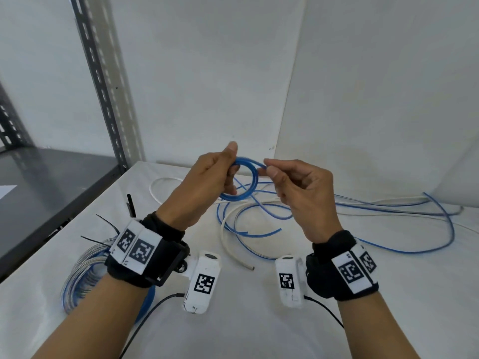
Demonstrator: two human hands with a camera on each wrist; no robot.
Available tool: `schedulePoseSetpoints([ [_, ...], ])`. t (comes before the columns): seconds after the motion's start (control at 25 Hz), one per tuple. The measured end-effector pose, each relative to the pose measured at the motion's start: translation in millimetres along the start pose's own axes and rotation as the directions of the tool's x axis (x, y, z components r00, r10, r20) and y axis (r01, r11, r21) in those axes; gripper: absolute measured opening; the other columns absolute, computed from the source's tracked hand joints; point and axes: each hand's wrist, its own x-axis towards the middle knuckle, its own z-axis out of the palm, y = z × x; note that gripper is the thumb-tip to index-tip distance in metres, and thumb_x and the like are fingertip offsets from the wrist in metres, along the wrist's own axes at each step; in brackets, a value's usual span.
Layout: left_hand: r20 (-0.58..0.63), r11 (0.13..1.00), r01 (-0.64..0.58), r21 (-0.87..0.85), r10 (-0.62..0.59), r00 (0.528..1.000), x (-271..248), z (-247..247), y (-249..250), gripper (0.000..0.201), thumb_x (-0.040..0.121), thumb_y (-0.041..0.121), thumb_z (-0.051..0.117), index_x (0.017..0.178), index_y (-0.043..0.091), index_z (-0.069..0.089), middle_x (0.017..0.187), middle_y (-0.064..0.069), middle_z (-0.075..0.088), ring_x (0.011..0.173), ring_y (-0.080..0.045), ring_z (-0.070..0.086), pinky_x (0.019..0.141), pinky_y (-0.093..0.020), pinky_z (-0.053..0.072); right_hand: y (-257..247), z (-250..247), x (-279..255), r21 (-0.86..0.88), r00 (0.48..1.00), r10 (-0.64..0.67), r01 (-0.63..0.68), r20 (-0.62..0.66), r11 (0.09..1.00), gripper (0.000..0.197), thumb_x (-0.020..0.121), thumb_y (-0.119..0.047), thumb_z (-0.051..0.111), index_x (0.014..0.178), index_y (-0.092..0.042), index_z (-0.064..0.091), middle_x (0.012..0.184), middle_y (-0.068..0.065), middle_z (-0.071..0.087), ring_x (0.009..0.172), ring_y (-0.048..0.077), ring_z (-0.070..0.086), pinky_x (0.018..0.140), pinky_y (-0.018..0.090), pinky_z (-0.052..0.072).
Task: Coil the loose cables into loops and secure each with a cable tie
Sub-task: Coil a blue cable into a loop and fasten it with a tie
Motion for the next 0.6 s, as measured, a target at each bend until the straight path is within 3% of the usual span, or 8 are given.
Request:
schedulePoseSetpoints([
  [0.12,-0.048,0.983,-0.009,-0.181,0.001,0.999,1,2,1,0.048,0.109,0.043,0.035,0.069,0.017,0.038,0.059,0.006,0.023,0.05,-0.012,0.026,0.065,-0.026,0.046,4,4,-1,0.098,0.996,0.077,-0.071,-0.055,0.993,0.009,0.095,-0.014,0.067,0.099,-0.008,0.073,0.088,0.01,0.078,0.054,0.016,0.046,0.048,0.021,0.038],
  [0.24,-0.1,0.944,-0.02,-0.33,-0.014,0.995,0,10,1,0.047,0.11,0.041,0.033,0.07,0.018,0.035,0.061,0.003,0.017,0.05,-0.012,0.02,0.06,-0.026,0.042,4,18,-5,0.177,0.99,0.126,-0.114,-0.06,0.978,0.01,0.096,-0.015,0.066,0.097,-0.007,0.072,0.077,0.006,0.071,0.052,0.015,0.042,0.045,0.021,0.035],
  [0.32,-0.134,0.911,-0.019,-0.412,-0.04,0.99,0,14,2,0.047,0.111,0.04,0.033,0.07,0.017,0.035,0.065,-0.001,0.014,0.049,-0.012,0.02,0.058,-0.027,0.04,4,23,-7,0.185,0.988,0.143,-0.129,-0.066,0.974,0.015,0.092,-0.022,0.07,0.1,-0.011,0.074,0.072,0.002,0.066,0.057,0.013,0.047,0.046,0.021,0.036],
  [0.44,-0.155,0.877,-0.032,-0.48,-0.049,0.987,-1,17,1,0.048,0.111,0.04,0.033,0.07,0.016,0.036,0.059,0.002,0.018,0.047,-0.012,0.021,0.058,-0.028,0.042,2,27,-10,0.166,0.991,0.117,-0.105,-0.064,0.981,0.026,0.079,-0.031,0.077,0.1,-0.016,0.075,0.092,0.009,0.078,0.068,0.011,0.06,0.049,0.019,0.041],
  [0.52,-0.144,0.875,-0.026,-0.483,-0.05,0.988,0,19,-2,0.048,0.111,0.039,0.032,0.07,0.015,0.039,0.055,0.003,0.021,0.048,-0.013,0.023,0.064,-0.03,0.045,0,26,-8,0.152,0.99,0.093,-0.077,-0.101,0.985,0.029,0.077,-0.029,0.078,0.101,-0.013,0.075,0.095,0.012,0.078,0.076,0.014,0.069,0.056,0.015,0.045],
  [0.6,-0.129,0.931,-0.003,-0.366,-0.048,0.99,3,15,-5,0.047,0.111,0.032,0.032,0.073,0.012,0.048,0.052,0.002,0.031,0.048,-0.015,0.036,0.075,-0.037,0.054,-1,18,-5,0.092,0.992,0.055,-0.045,-0.11,0.995,0.021,0.081,-0.022,0.079,0.101,-0.014,0.076,0.092,0.007,0.079,0.084,0.018,0.073,0.062,0.015,0.049],
])
